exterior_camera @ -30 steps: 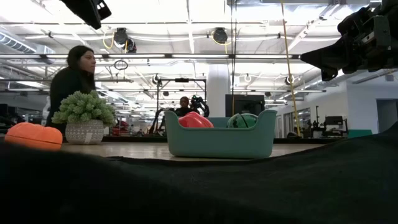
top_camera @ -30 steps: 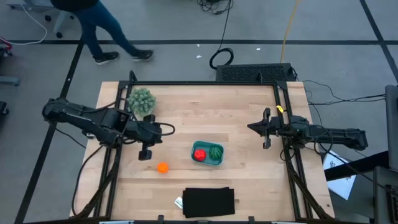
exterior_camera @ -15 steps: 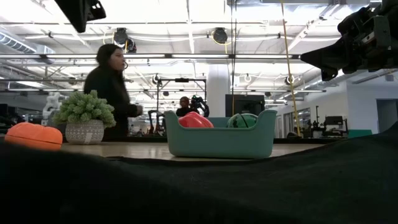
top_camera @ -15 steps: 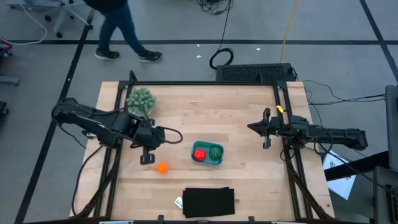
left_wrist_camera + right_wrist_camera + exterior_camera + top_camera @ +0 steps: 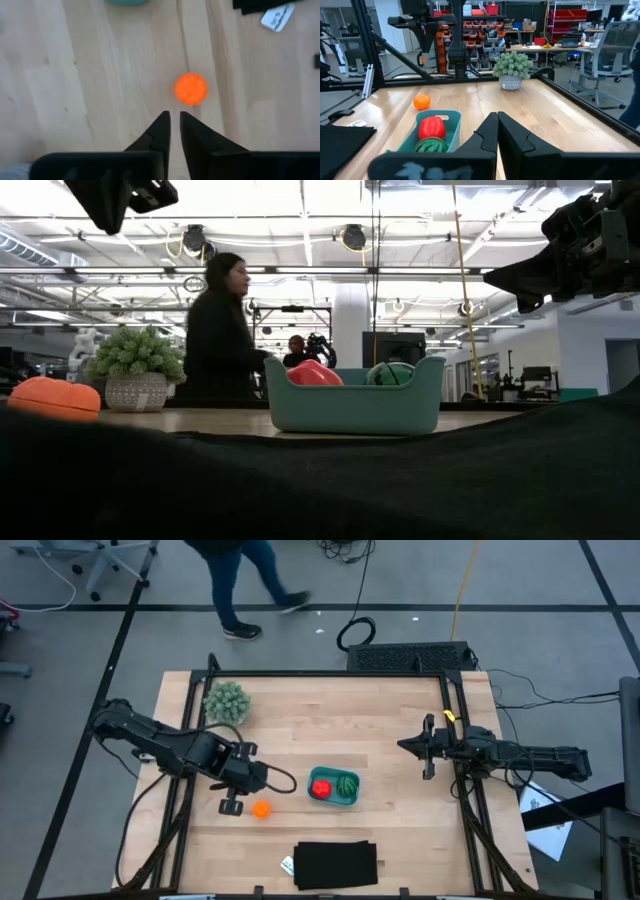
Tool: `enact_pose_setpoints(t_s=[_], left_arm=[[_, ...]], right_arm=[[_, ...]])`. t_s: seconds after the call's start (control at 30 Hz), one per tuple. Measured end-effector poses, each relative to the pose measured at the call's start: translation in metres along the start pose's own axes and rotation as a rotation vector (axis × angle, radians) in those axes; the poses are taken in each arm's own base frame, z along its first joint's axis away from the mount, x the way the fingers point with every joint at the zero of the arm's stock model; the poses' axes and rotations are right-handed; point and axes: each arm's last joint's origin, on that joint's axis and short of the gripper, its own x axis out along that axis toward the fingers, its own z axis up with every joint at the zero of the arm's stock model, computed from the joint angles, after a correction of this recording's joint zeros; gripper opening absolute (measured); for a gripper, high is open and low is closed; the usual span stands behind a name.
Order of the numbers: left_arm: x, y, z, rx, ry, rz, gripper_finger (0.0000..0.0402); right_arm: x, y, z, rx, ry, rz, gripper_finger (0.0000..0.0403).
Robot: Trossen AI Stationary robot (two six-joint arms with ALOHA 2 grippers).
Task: Pick and placing Produce into tupperware
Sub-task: Put the pumpkin into the bin
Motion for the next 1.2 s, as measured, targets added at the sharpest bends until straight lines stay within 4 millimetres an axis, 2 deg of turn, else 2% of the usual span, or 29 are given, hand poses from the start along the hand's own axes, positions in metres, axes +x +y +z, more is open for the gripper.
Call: enact_pose_setpoints(t_s=[0.17, 0.5, 0.67, 0.83, 1.2], left_arm=[[0.0, -0.002, 0.001, 0.045, -0.014, 0.022, 0.01], [-0.001, -0.007, 0.007, 0.126, -0.089, 0.022, 0.0266], [0.003, -0.012, 0.012, 0.114, -0.122, 0.013, 0.0322], [0.018, -0.015, 0.017, 0.037, -0.057, 0.02, 0.0349], [0.068, -0.028, 0.033, 0.098, 0.105, -0.013, 0.0351]], right_arm=[[0.0, 0.0, 0.0, 0.0, 0.0, 0.0, 0.0], [0.0, 0.0, 0.0, 0.0, 0.001, 0.0, 0.0], [0.0, 0.0, -0.001, 0.0, 0.008, 0.0, 0.0], [0.0, 0.0, -0.002, 0.0, 0.016, 0.0, 0.0], [0.0, 0.0, -0.003, -0.003, 0.026, 0.0, 0.0]])
